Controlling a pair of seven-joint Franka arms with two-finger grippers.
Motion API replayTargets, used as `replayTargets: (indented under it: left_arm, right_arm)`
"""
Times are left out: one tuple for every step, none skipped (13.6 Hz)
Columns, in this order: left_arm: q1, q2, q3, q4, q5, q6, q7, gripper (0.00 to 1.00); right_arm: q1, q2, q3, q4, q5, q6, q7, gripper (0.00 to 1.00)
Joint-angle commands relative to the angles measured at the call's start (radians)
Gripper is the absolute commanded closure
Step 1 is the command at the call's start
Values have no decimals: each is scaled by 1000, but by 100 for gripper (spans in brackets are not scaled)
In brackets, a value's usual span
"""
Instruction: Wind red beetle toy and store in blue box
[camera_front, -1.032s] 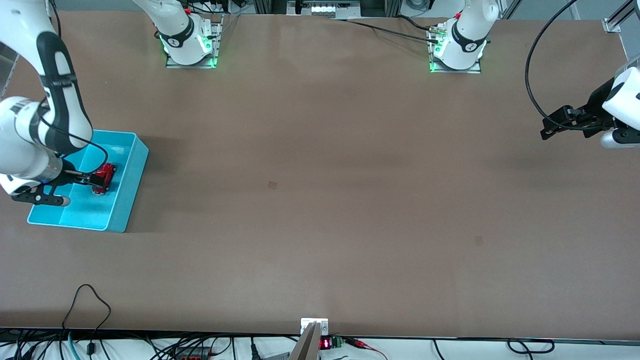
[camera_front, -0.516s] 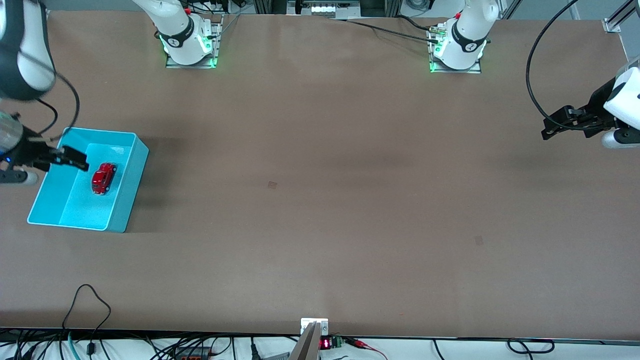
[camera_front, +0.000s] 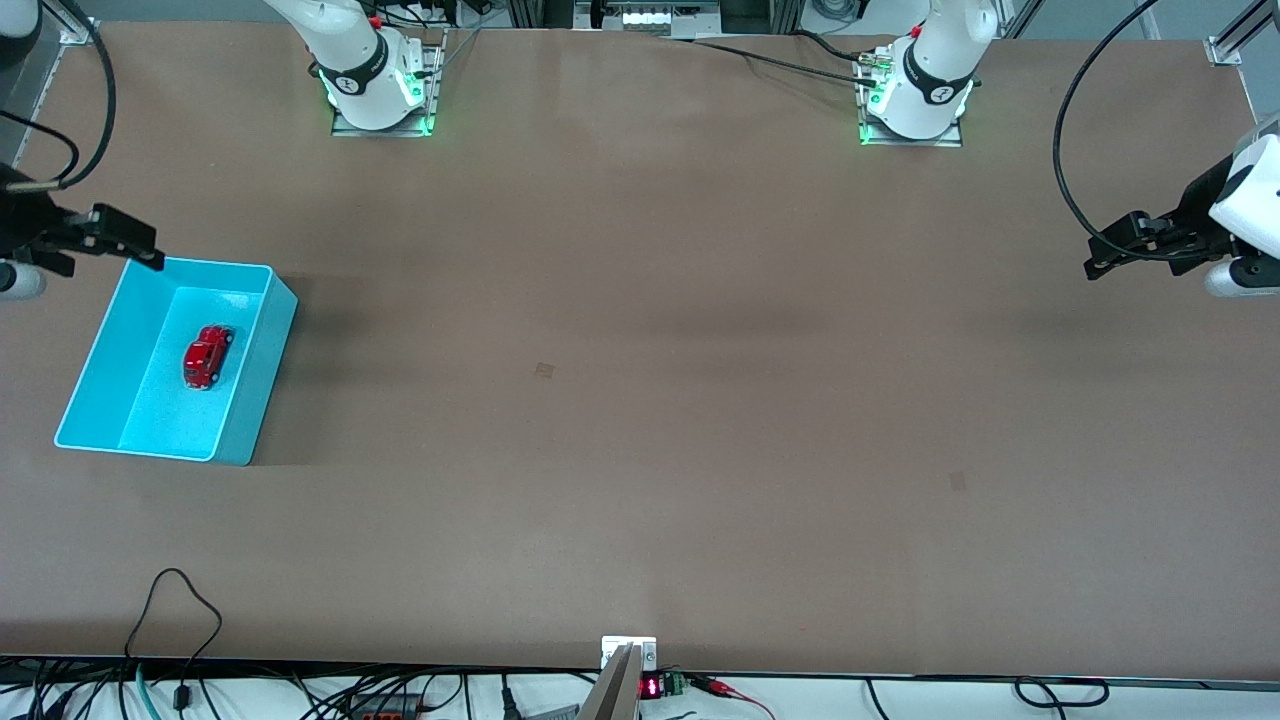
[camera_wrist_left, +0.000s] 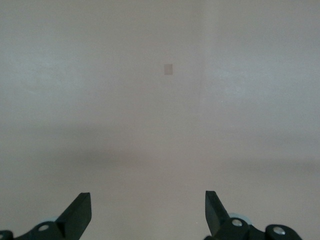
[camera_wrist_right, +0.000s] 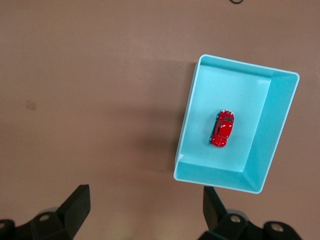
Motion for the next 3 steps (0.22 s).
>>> replayTargets:
  left_arm:
    - [9,-8,-2,-1,-13,-5,8,0]
    - [9,-8,-2,-1,-14,-5,8,0]
    - [9,-9,-2,-1,-14,-5,8,0]
  right_arm:
    - [11,-14,7,15,-8,-26,44,0]
    - [11,-14,7,15,-8,-23,44,0]
    - [11,-15,7,15,-7,-25,44,0]
